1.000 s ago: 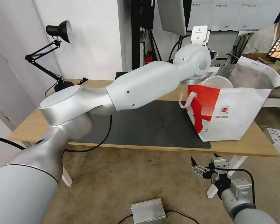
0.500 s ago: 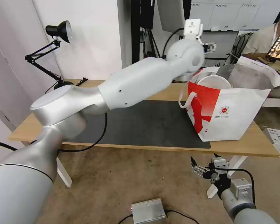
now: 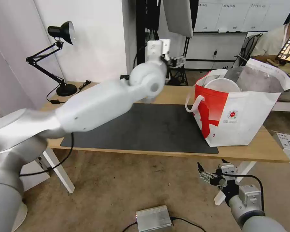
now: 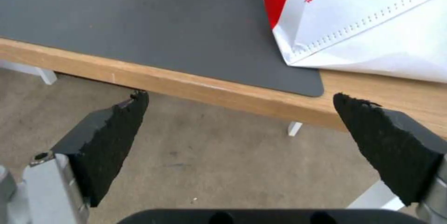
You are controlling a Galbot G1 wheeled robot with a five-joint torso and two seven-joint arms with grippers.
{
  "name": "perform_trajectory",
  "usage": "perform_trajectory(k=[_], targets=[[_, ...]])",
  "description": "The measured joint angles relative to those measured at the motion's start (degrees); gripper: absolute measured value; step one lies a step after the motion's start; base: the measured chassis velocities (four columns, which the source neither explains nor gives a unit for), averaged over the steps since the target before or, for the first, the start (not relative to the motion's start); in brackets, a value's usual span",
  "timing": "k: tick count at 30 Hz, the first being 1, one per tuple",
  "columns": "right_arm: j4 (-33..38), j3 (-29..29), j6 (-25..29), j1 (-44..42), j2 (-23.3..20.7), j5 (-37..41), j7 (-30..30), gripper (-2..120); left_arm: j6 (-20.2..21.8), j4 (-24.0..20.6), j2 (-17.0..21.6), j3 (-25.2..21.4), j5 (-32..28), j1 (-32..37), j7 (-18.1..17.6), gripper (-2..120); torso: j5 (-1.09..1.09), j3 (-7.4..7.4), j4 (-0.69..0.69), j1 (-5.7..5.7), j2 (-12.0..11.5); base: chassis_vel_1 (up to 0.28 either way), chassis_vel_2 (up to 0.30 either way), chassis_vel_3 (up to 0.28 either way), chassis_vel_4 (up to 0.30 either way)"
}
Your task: Pick up the trash from the table and place it into the takeout bag.
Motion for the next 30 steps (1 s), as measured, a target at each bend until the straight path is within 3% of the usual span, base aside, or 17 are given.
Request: perform_trajectory(k=[1, 3, 5, 9, 11, 12, 13, 16, 22, 24, 25, 30], targets=[[0.0, 0.0, 0.0, 0.0, 0.0, 0.0, 0.0, 100, 0.0, 0.0, 0.0, 0.0, 0.0, 0.0, 0.0, 100, 0.00, 0.00, 0.00, 0.00, 0.0, 0.000, 0.000, 0.000, 0.000], [0.0, 0.0, 0.0, 0.0, 0.0, 0.0, 0.0, 100, -0.6, -4.4, 5.6, -1.6, 2.3, 3.6, 0.1, 100, 0.00, 0.00, 0.00, 0.00, 0.0, 0.000, 0.000, 0.000, 0.000], [0.0, 0.0, 0.0, 0.0, 0.0, 0.0, 0.0, 100, -0.8, -5.4, 6.9, -2.1, 2.7, 4.5, 0.2, 100, 0.01, 0.00, 0.00, 0.00, 0.0, 0.000, 0.000, 0.000, 0.000], [0.0, 0.0, 0.0, 0.0, 0.0, 0.0, 0.0, 100, -1.3, -13.1, 15.8, -8.7, 5.9, 15.2, 1.3, 100, 0.00, 0.00, 0.01, 0.00, 0.0, 0.000, 0.000, 0.000, 0.000], [0.0, 0.0, 0.0, 0.0, 0.0, 0.0, 0.0, 100, -1.3, -13.4, 16.1, -9.1, 6.1, 15.8, 1.4, 100, 0.00, -0.01, 0.01, 0.00, 0.0, 0.000, 0.000, 0.000, 0.000], [0.0, 0.0, 0.0, 0.0, 0.0, 0.0, 0.0, 100, -1.3, -16.0, 18.8, -12.3, 7.5, 20.7, 1.9, 100, -0.02, 0.00, 0.00, 0.00, 0.0, 0.000, 0.000, 0.000, 0.000], [0.0, 0.0, 0.0, 0.0, 0.0, 0.0, 0.0, 100, -1.3, -16.0, 18.8, -12.3, 7.5, 20.7, 1.9, 100, -0.02, 0.00, 0.00, 0.00, 0.0, 0.000, 0.000, 0.000, 0.000], [0.0, 0.0, 0.0, 0.0, 0.0, 0.0, 0.0, 100, -1.4, -20.5, 23.4, -20.2, 11.0, 31.0, 3.7, 100, 0.00, -0.01, 0.02, 0.00, 0.0, 0.000, 0.000, 0.000, 0.000], [0.0, 0.0, 0.0, 0.0, 0.0, 0.0, 0.0, 100, -1.5, -23.7, 25.9, -27.0, 13.2, 39.7, 5.0, 100, 0.00, -0.01, 0.00, -0.01, 0.0, 0.000, 0.000, 0.000, 0.000], [0.0, 0.0, 0.0, 0.0, 0.0, 0.0, 0.0, 100, -2.1, -28.0, 28.3, -38.8, 18.1, 55.1, 8.3, 100, 0.00, -0.01, 0.02, -0.01, 0.0, 0.000, 0.000, 0.000, 0.000], [0.0, 0.0, 0.0, 0.0, 0.0, 0.0, 0.0, 100, -2.4, -29.3, 28.6, -41.6, 19.2, 59.4, 8.9, 100, 0.03, -0.01, 0.03, -0.01, 0.0, 0.000, 0.000, 0.000, 0.000], [0.0, 0.0, 0.0, 0.0, 0.0, 0.0, 0.0, 100, -3.7, -30.2, 26.9, -44.8, 23.7, 66.7, 9.6, 100, 0.01, 0.00, -0.01, 0.00, 0.0, 0.000, 0.000, 0.000, 0.000]])
